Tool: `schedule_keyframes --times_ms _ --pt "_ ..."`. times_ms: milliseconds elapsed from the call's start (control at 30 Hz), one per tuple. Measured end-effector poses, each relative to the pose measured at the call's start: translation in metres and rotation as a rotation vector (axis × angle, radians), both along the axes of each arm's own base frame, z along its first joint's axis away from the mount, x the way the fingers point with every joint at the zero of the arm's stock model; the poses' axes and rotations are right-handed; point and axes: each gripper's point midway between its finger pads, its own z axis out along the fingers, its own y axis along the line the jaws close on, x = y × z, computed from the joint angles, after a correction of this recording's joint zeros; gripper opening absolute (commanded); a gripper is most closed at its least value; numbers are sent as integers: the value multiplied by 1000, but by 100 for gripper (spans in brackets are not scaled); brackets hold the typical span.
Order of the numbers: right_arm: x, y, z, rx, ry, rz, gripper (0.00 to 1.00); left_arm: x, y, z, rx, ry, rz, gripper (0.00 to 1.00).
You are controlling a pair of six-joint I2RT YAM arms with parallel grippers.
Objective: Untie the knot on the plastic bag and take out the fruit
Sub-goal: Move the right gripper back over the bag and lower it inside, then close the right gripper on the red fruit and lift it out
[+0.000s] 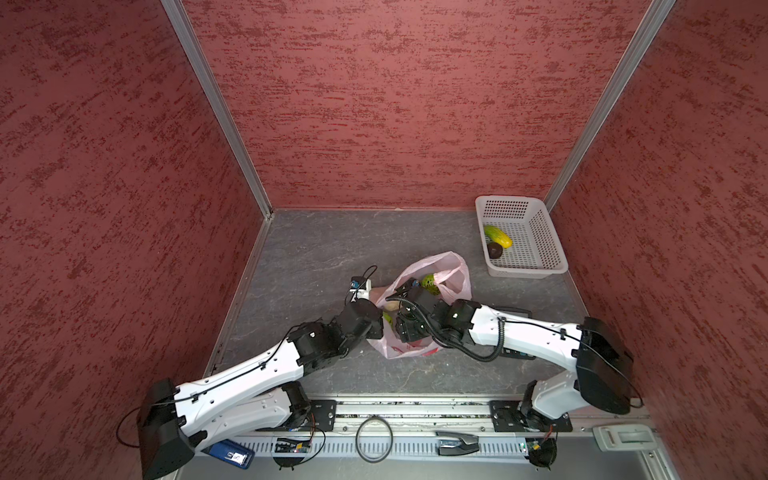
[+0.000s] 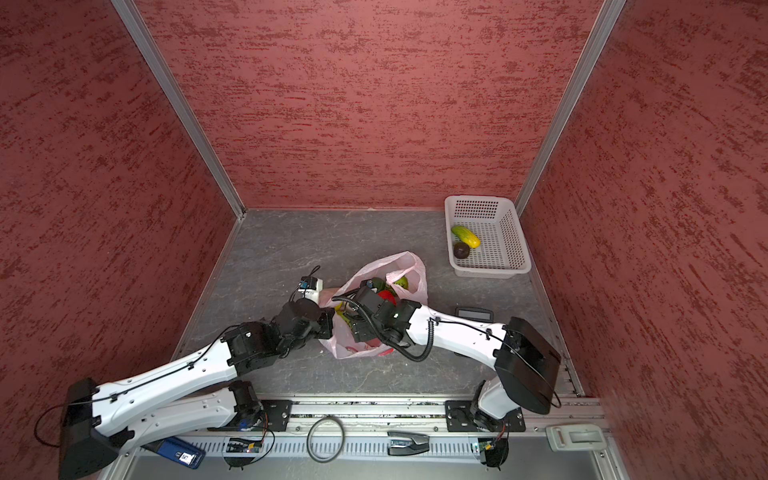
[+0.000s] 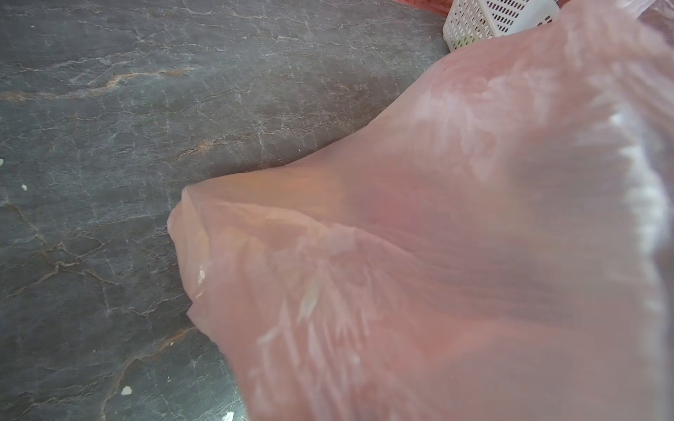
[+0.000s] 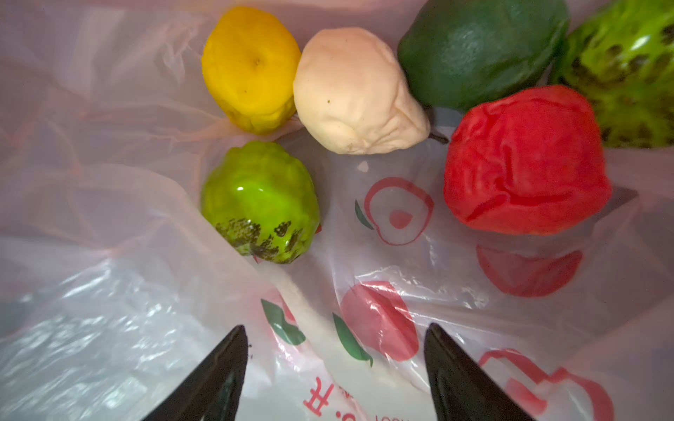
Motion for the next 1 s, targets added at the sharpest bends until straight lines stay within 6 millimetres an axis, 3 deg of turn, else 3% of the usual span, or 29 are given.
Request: schedule_keyframes --times_ms 233,567,767,1000 --pt "33 -16 -24 -43 25 -99 77 1 -1 2 -8 -5 0 0" --pt "94 -58 -16 -23 -44 -364 78 -2 -11 -2 -6 -2 -27 0" --pt "111 -60 -14 22 -71 -425 83 -3 -17 -9 8 8 -41 0" --pt "117 -58 -41 -4 -41 -437 89 -3 -23 -12 12 12 -54 0"
